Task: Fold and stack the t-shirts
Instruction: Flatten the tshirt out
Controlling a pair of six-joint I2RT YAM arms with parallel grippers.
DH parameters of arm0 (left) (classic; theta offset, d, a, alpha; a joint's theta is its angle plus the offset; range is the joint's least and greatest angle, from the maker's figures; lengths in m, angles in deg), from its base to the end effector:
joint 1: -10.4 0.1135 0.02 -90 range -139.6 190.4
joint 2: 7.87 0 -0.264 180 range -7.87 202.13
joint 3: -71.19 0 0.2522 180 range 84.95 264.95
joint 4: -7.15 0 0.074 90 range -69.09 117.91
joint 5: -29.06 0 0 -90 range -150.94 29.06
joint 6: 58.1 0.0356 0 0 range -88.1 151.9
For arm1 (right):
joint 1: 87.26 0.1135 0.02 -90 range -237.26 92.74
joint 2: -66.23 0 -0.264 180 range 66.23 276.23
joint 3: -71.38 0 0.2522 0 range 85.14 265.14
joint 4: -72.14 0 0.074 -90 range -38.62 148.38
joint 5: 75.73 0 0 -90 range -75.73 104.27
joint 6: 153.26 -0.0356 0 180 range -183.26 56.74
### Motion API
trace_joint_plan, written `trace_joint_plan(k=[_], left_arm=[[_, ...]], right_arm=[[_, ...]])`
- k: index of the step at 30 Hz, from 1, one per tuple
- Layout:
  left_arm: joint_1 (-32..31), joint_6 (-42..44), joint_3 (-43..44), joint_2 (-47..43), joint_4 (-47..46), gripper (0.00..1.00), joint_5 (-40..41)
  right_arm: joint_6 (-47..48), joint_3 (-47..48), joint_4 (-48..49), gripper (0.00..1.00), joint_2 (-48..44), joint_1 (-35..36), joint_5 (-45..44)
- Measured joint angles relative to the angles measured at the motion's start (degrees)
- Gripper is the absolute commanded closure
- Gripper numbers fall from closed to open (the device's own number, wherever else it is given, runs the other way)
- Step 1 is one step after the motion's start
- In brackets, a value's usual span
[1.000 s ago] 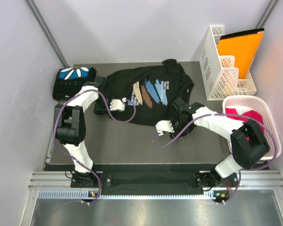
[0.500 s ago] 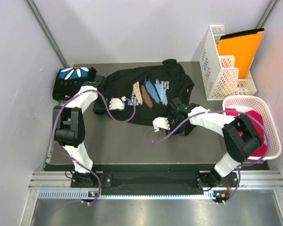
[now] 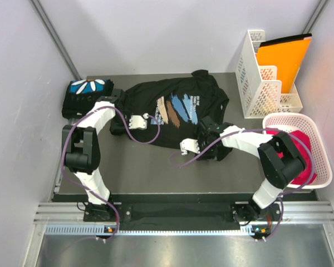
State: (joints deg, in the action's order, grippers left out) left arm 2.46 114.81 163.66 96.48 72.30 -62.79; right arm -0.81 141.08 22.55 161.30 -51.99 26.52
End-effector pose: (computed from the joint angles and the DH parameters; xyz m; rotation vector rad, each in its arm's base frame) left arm 0.3532 -0.0504 0.2106 2.0965 2.0581 0.1656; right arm 0.2401 0.1791 0.1633 -2.1576 1.8316 0.2074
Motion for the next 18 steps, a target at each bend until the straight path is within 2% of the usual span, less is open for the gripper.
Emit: trace_joint_plan(k=[3, 6, 9, 10, 12, 18], left_arm=[[0.0, -0.2, 0.0, 0.0, -0.1, 0.81, 0.0], [0.0, -0.3, -0.3, -0.2, -0.4, 0.81, 0.0], [0.0, -0.3, -0.7, -0.6, -0.5, 0.81, 0.0], [0.0, -0.3, -0.8, -0.7, -0.5, 0.81, 0.0], [0.0, -0.3, -1.0, -0.7, -0.6, 0.81, 0.0], [0.2, -0.3, -1.3, -0.8, -1.0, 0.80, 0.0]], right_arm=[[-1.0, 0.4, 0.0, 0.57, 0.5, -0.3, 0.3], [-1.7, 0.9, 0.5, 0.68, 1.0, -0.6, 0.4], [-2.1, 1.5, 1.0, 0.83, 1.5, -0.7, 0.0], [-2.2, 1.7, 1.2, 0.92, 1.8, -0.8, -0.2], [-2.0, 2.4, 1.2, 0.99, 2.3, -1.0, -0.6], [-1.0, 3.8, -0.7, 1.00, 2.9, -1.2, -0.3]])
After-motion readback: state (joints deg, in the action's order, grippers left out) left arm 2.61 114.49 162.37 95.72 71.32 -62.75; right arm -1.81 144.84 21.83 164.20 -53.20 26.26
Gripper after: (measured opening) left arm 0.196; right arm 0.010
